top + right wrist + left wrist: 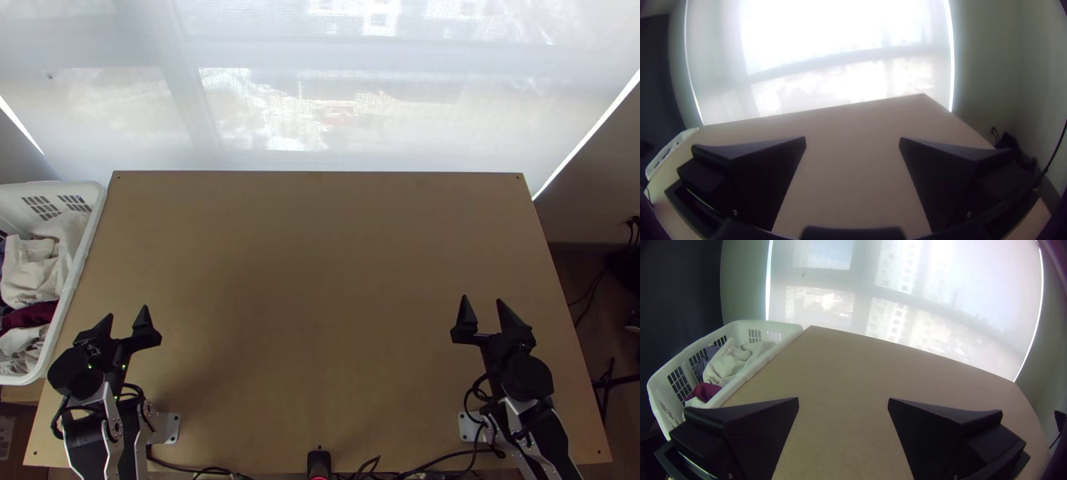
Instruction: Fold the t-shirt
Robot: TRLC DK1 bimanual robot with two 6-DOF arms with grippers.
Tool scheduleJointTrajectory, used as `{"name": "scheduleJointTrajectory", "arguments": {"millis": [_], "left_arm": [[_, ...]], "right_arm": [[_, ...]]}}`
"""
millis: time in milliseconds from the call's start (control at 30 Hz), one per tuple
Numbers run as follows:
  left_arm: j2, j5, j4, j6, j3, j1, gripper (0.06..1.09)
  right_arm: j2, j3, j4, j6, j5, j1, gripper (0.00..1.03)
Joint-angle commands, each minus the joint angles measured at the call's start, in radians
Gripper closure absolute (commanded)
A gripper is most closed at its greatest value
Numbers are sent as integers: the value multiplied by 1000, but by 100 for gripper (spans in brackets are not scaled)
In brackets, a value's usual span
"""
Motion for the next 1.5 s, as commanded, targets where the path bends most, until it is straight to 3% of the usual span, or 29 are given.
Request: {"name": "scheduleJointTrajectory", "arguments": {"millis": [0, 100, 200, 400, 533, 733, 833, 1033, 1133, 1233, 1333, 1467], "left_arm": [[0, 0, 0, 0, 0, 0, 10], [0, 1, 0, 0, 0, 0, 10], [0, 0, 0, 0, 0, 0, 10], [0, 0, 0, 0, 0, 0, 10], [0, 0, 0, 0, 0, 0, 10], [0, 0, 0, 0, 0, 0, 10], [0, 0, 0, 0, 0, 0, 10], [0, 0, -8, -1, 2, -8, 10], [2, -63, -8, 12, 26, -12, 10], [6, -63, -9, 137, 57, -38, 10], [75, -77, -2, 120, 115, -32, 10], [407, -94, -51, 3, 328, 29, 10]], "right_arm": [[-1, 16, 219, -357, 19, 148, 7], [-1, 11, 391, -515, 63, 125, 13], [1, 25, 415, -610, 63, 50, 13], [85, 211, 140, -636, 81, 14, 9], [302, 462, -74, -527, 117, -15, 6], [611, 831, -438, -228, 160, -21, 5], [697, 950, -548, -150, 157, -52, 5], [757, 1098, -663, -130, 155, -68, 5], [777, 1127, -702, -133, 131, -42, 5], [797, 1113, -745, -131, 85, -22, 5], [799, 1081, -755, -127, 60, 5, 5], [800, 1064, -757, -122, 55, 47, 5]]}}
